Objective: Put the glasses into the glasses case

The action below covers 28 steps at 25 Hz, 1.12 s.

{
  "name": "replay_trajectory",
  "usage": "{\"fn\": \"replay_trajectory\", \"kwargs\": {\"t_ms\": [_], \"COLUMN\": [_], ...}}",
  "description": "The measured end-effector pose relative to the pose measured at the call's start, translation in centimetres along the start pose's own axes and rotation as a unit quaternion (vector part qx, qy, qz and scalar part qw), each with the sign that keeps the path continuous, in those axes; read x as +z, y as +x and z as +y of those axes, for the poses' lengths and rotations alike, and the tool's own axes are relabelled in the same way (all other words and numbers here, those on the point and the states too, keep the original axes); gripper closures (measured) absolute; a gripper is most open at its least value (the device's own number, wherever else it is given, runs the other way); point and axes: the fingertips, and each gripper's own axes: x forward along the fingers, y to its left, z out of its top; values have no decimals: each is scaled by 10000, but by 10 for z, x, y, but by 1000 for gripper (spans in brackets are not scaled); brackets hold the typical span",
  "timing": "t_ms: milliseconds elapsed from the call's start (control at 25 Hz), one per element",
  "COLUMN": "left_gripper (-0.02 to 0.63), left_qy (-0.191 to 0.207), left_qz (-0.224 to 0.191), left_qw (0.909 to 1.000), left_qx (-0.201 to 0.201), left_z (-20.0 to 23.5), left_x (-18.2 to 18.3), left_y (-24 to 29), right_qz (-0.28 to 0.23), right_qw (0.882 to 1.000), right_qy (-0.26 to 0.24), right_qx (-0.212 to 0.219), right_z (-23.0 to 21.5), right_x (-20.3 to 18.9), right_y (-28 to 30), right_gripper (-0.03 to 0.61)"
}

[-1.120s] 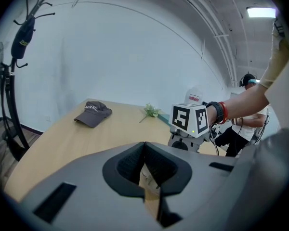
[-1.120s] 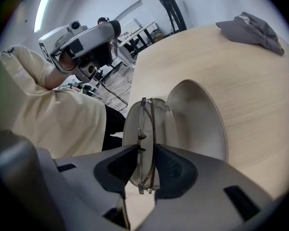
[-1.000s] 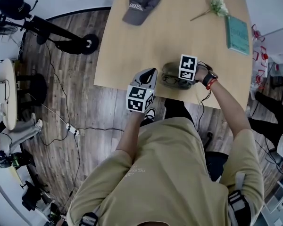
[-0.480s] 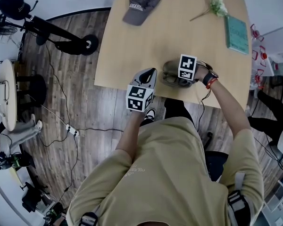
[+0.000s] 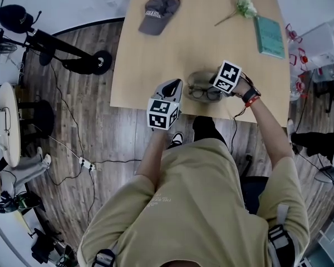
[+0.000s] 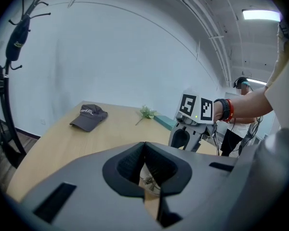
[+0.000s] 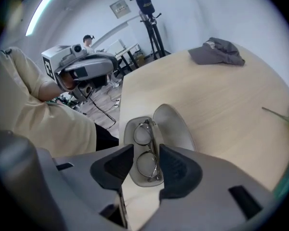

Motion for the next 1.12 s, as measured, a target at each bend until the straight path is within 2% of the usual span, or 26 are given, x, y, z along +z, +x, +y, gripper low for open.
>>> {"fn": "replay_trajectory", "kwargs": {"t_ms": [120,200,280,400,560,840,1000,1120], "left_gripper": [591,591,591,591,591,591,591,591], "left_qy": [70,97,133,268,388,709,868,965], "left_qz": [-70,-138,-207,-278,-479,-941,-1116,-1186], "left_qw": [9999,9998,9996,9992,9980,9929,9898,9880], "left_qx": [-76,-107,-121,-109,-133,-162,-186,-209], "left_z": [-5,-8,-12,-18,-21,-40,-55,-63], "left_x": [8,15,22,35,61,113,135,145], "left_y": [-5,-7,-9,-16,-33,-49,-54,-56], "right_qz": [-507,-1029,-1593,-2345,-3286,-4455,-4828,-5046], "right_qw": [9983,9931,9838,9634,9220,8336,7960,7735], "right_qy": [268,538,773,1073,1440,1792,1936,2063], "right_qx": [-128,-153,-271,-731,-1457,-2729,-3096,-3233], "right_z": [10,16,20,23,33,50,63,70], "right_x": [6,12,16,21,34,29,26,24], "right_y": [-19,-36,-57,-95,-151,-230,-248,-255], "right_gripper": [394,401,416,423,457,506,526,537]}}
